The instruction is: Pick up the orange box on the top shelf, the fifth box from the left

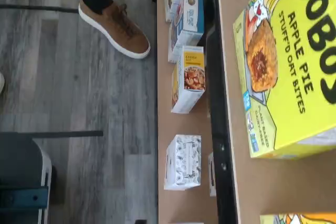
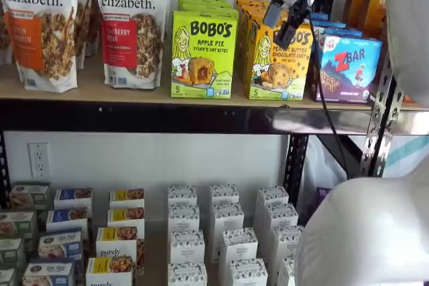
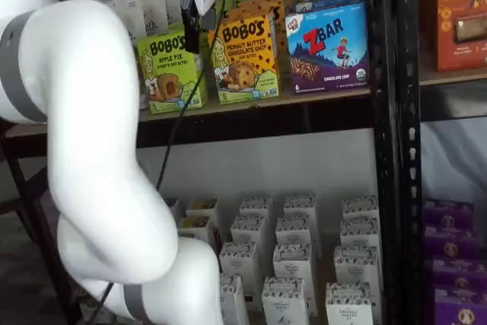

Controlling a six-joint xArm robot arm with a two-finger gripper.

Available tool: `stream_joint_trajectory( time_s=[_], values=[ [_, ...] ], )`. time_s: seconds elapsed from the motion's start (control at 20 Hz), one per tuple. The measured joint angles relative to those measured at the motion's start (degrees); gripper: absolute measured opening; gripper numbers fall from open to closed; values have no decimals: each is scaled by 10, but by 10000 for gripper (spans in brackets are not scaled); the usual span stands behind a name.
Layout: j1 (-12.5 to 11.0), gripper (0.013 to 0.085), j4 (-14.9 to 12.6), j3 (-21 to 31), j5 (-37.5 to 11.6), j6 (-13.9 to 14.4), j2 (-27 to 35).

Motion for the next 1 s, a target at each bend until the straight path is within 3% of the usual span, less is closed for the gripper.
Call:
stream_joint_trajectory(
  time_s=[0.5, 1.0],
  values=[
    [-32, 850, 78, 22, -38, -11, -21],
    [-39, 850, 67, 21, -99, -27, -7]
  ],
)
